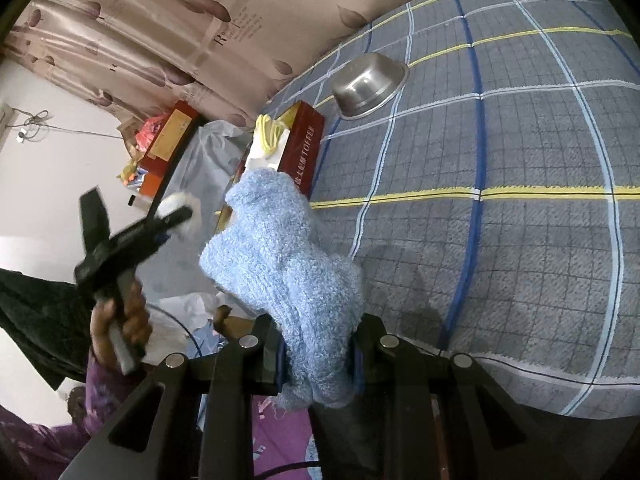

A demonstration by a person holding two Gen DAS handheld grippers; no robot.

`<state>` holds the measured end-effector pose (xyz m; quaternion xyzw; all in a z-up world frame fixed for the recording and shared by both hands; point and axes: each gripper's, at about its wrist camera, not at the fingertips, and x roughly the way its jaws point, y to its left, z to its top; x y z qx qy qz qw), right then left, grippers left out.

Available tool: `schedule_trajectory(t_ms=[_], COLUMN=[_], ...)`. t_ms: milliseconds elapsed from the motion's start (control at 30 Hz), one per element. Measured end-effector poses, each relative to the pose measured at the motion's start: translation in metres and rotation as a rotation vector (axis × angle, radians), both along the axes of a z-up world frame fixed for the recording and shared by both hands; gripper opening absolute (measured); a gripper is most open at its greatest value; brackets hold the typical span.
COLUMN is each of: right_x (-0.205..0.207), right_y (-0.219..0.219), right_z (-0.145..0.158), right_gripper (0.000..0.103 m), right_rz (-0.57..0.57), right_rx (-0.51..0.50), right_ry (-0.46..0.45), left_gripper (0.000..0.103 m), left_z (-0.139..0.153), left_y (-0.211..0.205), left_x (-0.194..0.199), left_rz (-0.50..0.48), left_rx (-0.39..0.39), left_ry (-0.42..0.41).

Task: Organize soft objects
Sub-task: 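Carry the sock over the tray while the right tool grasps the light blue towel, then lower the white sock into the gold tray and open the left tool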

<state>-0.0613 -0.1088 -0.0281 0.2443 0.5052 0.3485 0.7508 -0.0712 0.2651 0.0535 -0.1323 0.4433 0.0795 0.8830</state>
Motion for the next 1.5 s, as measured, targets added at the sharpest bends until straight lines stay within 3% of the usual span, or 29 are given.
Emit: schedule_trajectory(t_ms=[333,667,1133,1500], right_x=[0.001,0.006,0.004,-0.001], right_y=[0.000,0.009,0.013,0.012], right_z=[-0.005,-0.012,-0.012,-0.005], right_gripper=[0.022,0.022,0.022,0.022], right_rz=[-0.011,0.007,0.012,0.014], right_rx=[-0.015,-0.022,-0.032,-0.024], right_ry=[0.021,0.047,0.055,0.034], left_gripper=[0.038,0.040,0.048,0.050], left_z=[-0.034,-0.059,-0.067,-0.058], left_y=[0.034,0.040,0.015,0.006], left_x=[0.078,0.115,0.114,0.101], left_rz=[-0.070,-0.111,-0.079,-0.061], left_rx=[0.063,0.075,0.270,0.351], left_ry=[0.031,0.085,0.117,0.109])
